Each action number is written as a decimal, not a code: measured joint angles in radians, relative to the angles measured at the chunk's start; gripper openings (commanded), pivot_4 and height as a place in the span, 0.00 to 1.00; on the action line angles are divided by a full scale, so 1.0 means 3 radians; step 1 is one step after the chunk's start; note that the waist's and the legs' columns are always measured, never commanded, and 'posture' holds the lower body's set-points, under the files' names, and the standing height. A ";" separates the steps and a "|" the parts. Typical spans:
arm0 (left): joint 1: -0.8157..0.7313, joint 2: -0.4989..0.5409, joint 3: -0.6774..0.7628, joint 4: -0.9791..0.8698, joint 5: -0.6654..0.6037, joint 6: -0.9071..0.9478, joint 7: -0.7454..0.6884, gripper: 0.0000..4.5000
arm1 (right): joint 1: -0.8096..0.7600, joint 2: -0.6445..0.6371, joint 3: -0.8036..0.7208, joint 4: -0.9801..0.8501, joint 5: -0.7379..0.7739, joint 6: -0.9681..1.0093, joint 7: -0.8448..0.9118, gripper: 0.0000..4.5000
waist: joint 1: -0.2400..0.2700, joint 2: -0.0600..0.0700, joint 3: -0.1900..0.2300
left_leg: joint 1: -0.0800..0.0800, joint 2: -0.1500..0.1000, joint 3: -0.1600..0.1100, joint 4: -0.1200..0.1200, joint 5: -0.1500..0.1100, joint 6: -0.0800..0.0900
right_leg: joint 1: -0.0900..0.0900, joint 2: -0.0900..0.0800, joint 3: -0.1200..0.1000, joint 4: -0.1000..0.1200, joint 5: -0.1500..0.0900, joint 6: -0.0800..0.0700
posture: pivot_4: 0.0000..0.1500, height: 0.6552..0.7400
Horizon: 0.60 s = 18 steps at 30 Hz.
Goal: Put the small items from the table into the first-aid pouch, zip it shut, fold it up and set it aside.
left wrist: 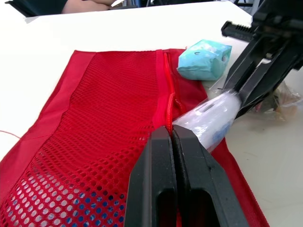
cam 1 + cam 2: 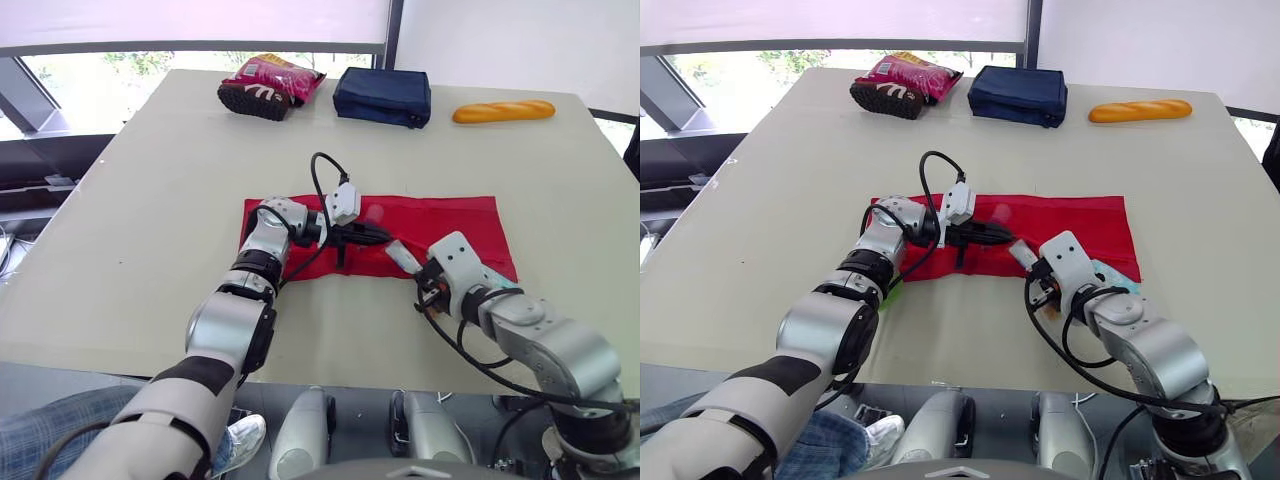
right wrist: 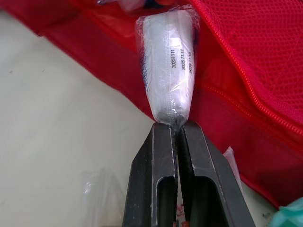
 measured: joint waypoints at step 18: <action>0.0044 -0.0032 0.0000 -0.0041 -0.0060 0.0008 -0.0048 0.00 | -0.0609 0.0789 0.0192 0.1245 -0.0480 -0.0701 -0.0365 0.01 | -0.0077 0.0001 0.0000 | -0.0001 0.0000 -0.0001 0.0000 0.0000 0.0000 | -0.0002 0.0000 0.0001 0.0003 0.0000 0.0000 | 1.00 0.72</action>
